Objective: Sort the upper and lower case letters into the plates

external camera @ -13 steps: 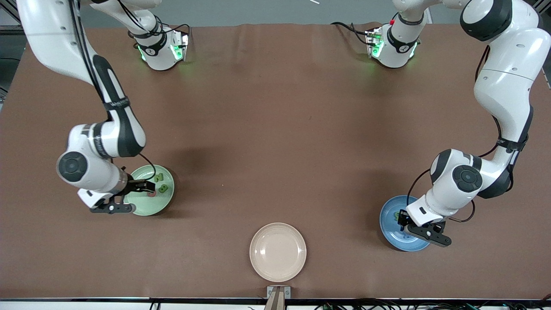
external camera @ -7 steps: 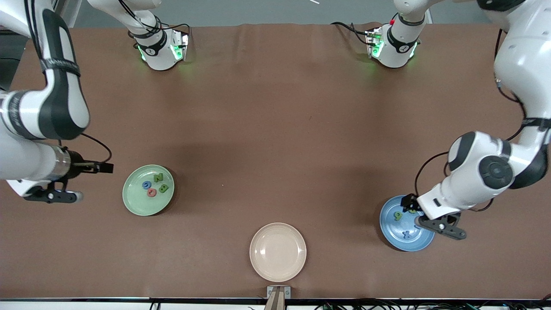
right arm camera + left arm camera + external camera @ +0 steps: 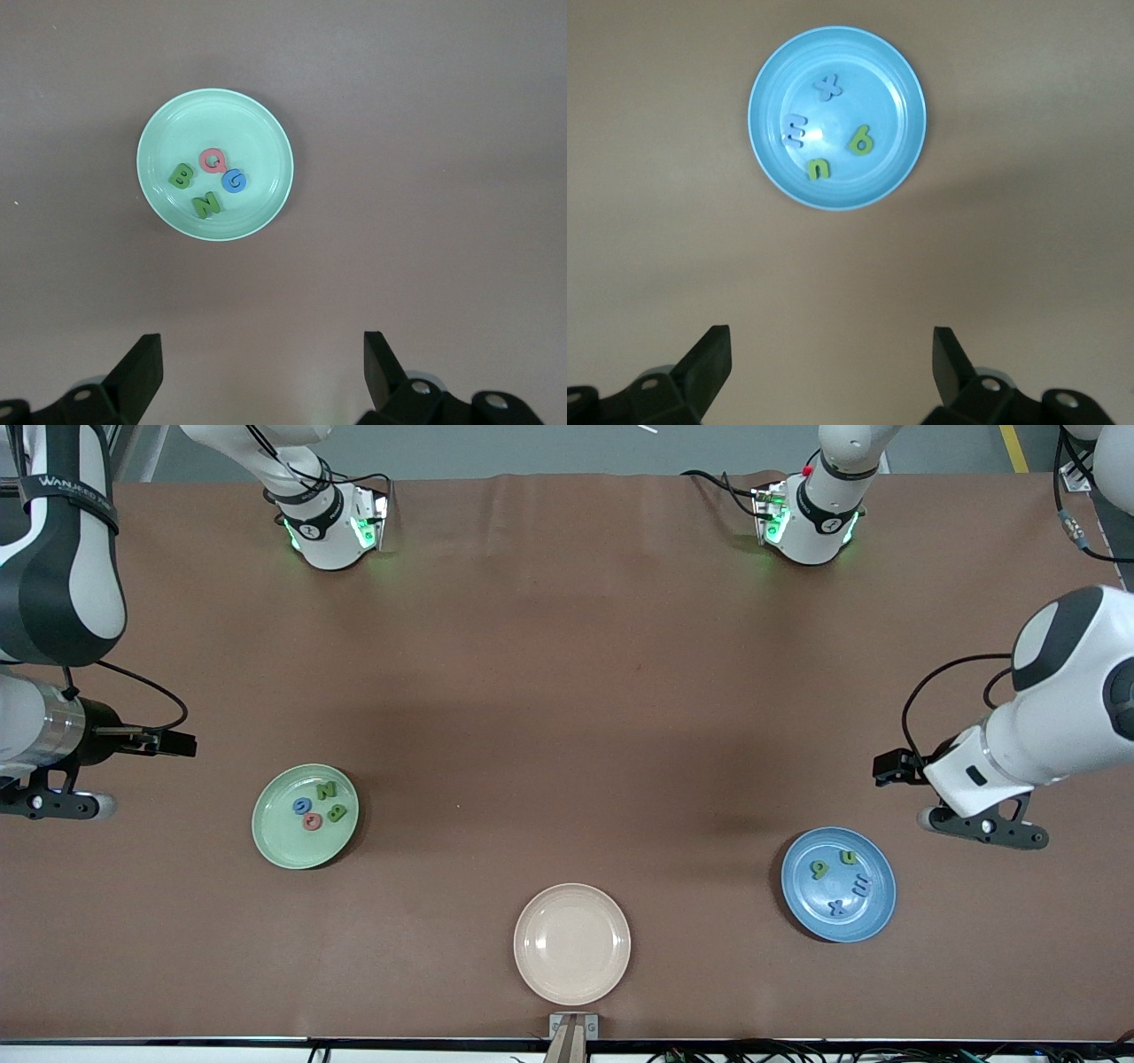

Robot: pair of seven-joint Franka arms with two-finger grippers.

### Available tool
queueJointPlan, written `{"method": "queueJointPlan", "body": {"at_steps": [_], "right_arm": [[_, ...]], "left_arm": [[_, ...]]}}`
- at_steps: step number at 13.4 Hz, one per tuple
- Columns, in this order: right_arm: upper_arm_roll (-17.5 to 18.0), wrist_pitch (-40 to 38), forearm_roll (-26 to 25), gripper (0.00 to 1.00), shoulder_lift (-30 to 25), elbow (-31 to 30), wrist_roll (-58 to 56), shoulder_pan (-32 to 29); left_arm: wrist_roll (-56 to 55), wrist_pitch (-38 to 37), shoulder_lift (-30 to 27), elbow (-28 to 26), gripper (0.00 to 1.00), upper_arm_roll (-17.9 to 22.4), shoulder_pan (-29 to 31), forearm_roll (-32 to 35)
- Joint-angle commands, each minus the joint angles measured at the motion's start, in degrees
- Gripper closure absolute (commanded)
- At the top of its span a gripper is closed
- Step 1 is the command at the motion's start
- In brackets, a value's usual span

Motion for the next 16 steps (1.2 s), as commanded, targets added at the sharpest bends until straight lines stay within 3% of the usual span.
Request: {"method": "queueJointPlan", "body": {"at_steps": [1,3,8,13,16], "right_arm": [[1.04,-0.92,1.10,0.00,-0.39,0.37,0.67,-0.20],[0.95,0.13,1.98,0.00,-1.97,-0.85,-0.38,-0.73],[0.95,9.96,2.33,0.00,-11.28,-15.17,-3.02,-1.35],[1.04,10.51,2.33,0.00,-15.59,-18.87,-3.02,-1.43],[1.04,10.33,2.33,0.00,-19.10,-21.77,-3.02,-1.43]], "left_arm": [[-5.64,-2.77,-4.20,-1.37,0.00,-2.45,1.29,-0.95],[-6.19,-2.86,-4.65,-0.76,0.00,-2.99,1.29,-0.95],[-5.84,-6.37,-4.65,2.41,0.00,-3.60,1.29,-0.69],[-5.31,-6.90,-4.83,3.98,0.00,-3.52,1.03,-0.60],[-5.31,-6.90,-5.52,5.91,0.00,-0.29,-2.55,-1.30]]}}
